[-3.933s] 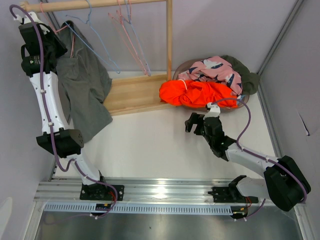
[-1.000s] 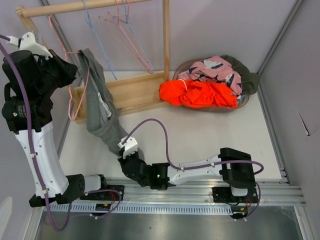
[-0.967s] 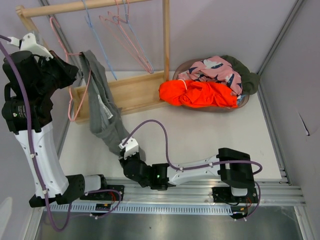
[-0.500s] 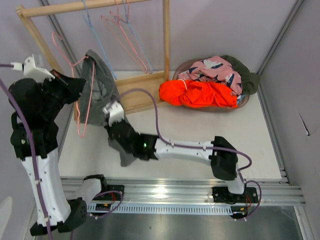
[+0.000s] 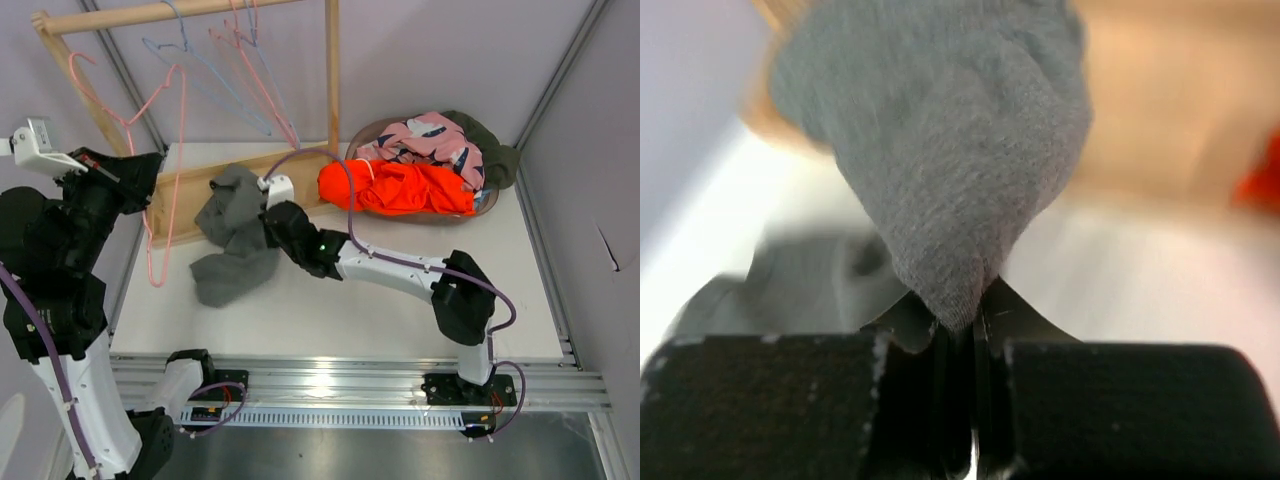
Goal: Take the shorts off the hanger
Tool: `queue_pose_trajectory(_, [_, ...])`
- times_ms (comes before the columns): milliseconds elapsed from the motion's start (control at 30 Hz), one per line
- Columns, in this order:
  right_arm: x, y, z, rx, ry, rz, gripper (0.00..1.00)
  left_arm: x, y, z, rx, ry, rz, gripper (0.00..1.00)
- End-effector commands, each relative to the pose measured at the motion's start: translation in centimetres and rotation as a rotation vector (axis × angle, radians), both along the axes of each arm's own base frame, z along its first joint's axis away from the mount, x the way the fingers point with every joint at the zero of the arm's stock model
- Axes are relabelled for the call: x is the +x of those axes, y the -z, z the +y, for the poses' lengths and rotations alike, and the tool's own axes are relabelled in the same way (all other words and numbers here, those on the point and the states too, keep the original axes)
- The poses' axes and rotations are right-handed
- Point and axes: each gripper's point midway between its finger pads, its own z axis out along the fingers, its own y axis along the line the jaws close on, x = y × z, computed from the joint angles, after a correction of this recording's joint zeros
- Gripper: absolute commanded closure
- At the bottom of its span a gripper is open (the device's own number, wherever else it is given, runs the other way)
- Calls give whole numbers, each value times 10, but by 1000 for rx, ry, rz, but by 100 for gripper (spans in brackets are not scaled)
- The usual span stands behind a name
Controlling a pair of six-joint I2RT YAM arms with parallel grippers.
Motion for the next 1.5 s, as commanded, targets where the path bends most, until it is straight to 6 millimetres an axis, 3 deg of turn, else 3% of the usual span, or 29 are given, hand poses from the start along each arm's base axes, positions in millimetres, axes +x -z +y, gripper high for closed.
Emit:
queue_pose_trajectory(0, [-8, -3, -32, 66, 53, 24, 100, -4, -40, -19, -25, 104, -111, 98])
queue_pose_trajectory(133, [4, -12, -85, 51, 149, -4, 100, 13, -47, -5, 38, 37, -99, 99])
queue_pose_trajectory(233, [15, -55, -117, 78, 189, -86, 100, 31, -35, 12, 91, -42, -44, 100])
queue_pose_trajectory(367, [77, -125, -184, 132, 301, -188, 100, 52, -24, 37, 148, -163, -1, 100])
queue_pose_trajectory(400, [90, -125, -190, 103, 298, -178, 100, 55, -23, 43, 175, -188, 7, 100])
queue_pose_trajectory(433, [103, -169, -201, 150, 317, -243, 100, 64, -23, 52, 184, -233, 22, 100])
queue_pose_trajectory(500, [136, -194, -240, 110, 394, -282, 100, 69, -25, 57, 211, -248, 33, 100])
queue_pose_trajectory(533, [155, -193, -245, 91, 406, -283, 100, 70, -31, 61, 214, -275, 26, 100])
queue_pose_trajectory(567, [158, -246, -261, 153, 433, -368, 100, 78, -33, 63, 217, -279, 31, 100])
queue_pose_trajectory(600, [172, -255, -289, 142, 482, -379, 100, 82, -33, 64, 219, -279, 34, 100])
queue_pose_trajectory(633, [188, -253, -295, 138, 494, -379, 100, 87, -33, 65, 219, -281, 35, 100])
queue_pose_trajectory(667, [187, -286, -311, 185, 516, -440, 100, 96, -33, 66, 224, -281, 42, 100])
queue_pose_trajectory(700, [196, -293, -336, 190, 558, -460, 100, 103, -30, 68, 226, -285, 54, 100])
queue_pose_trajectory(800, [216, -291, -364, 219, 600, -470, 100, 124, -23, 72, 233, -291, 77, 100])
queue_pose_trajectory(867, [229, -278, -391, 212, 653, -449, 100, 135, -21, 75, 242, -292, 83, 100])
queue_pose_trajectory(967, [242, -235, -424, 186, 748, -374, 100, 163, -11, 83, 251, -304, 123, 100])
queue_pose_trajectory(1000, [245, -222, -428, 197, 760, -358, 100, 161, -32, 82, 251, -304, 71, 100])
queue_pose_trajectory(1033, [247, -189, -436, 199, 780, -292, 100, 187, -11, 83, 257, -282, 133, 100])
queue_pose_trajectory(1067, [246, -169, -438, 198, 788, -248, 100, 195, -10, 83, 258, -275, 137, 100])
queue_pose_trajectory(1100, [244, -153, -436, 208, 775, -211, 100, 194, -28, 83, 256, -282, 84, 100])
queue_pose_trajectory(1133, [242, -105, -431, 186, 752, -116, 100, 207, -21, 85, 252, -283, 101, 100])
queue_pose_trajectory(1167, [238, -85, -427, 195, 723, -79, 97, 211, -19, 86, 247, -290, 99, 100])
queue_pose_trajectory(1200, [229, -91, -417, 257, 681, -95, 86, 214, -28, 87, 244, -300, 58, 100])
queue_pose_trajectory(1233, [222, -79, -401, 287, 607, -72, 48, 220, -23, 89, 243, -305, 65, 100])
queue_pose_trajectory(1267, [207, -27, -389, 273, 579, 18, 32, 225, -18, 90, 240, -310, 73, 100])
queue_pose_trajectory(1300, [197, -33, -382, 322, 562, -7, 19, 228, -19, 91, 236, -316, 63, 100])
queue_pose_trajectory(1333, [189, -20, -373, 327, 550, 15, 5, 231, -17, 92, 237, -316, 67, 100])
queue_pose_trajectory(1367, [174, 11, -358, 313, 524, 67, 4, 241, -7, 92, 234, -308, 90, 100])
queue_pose_trajectory(1467, [144, 43, -333, 326, 479, 132, 3, 261, 14, 95, 239, -306, 134, 100])
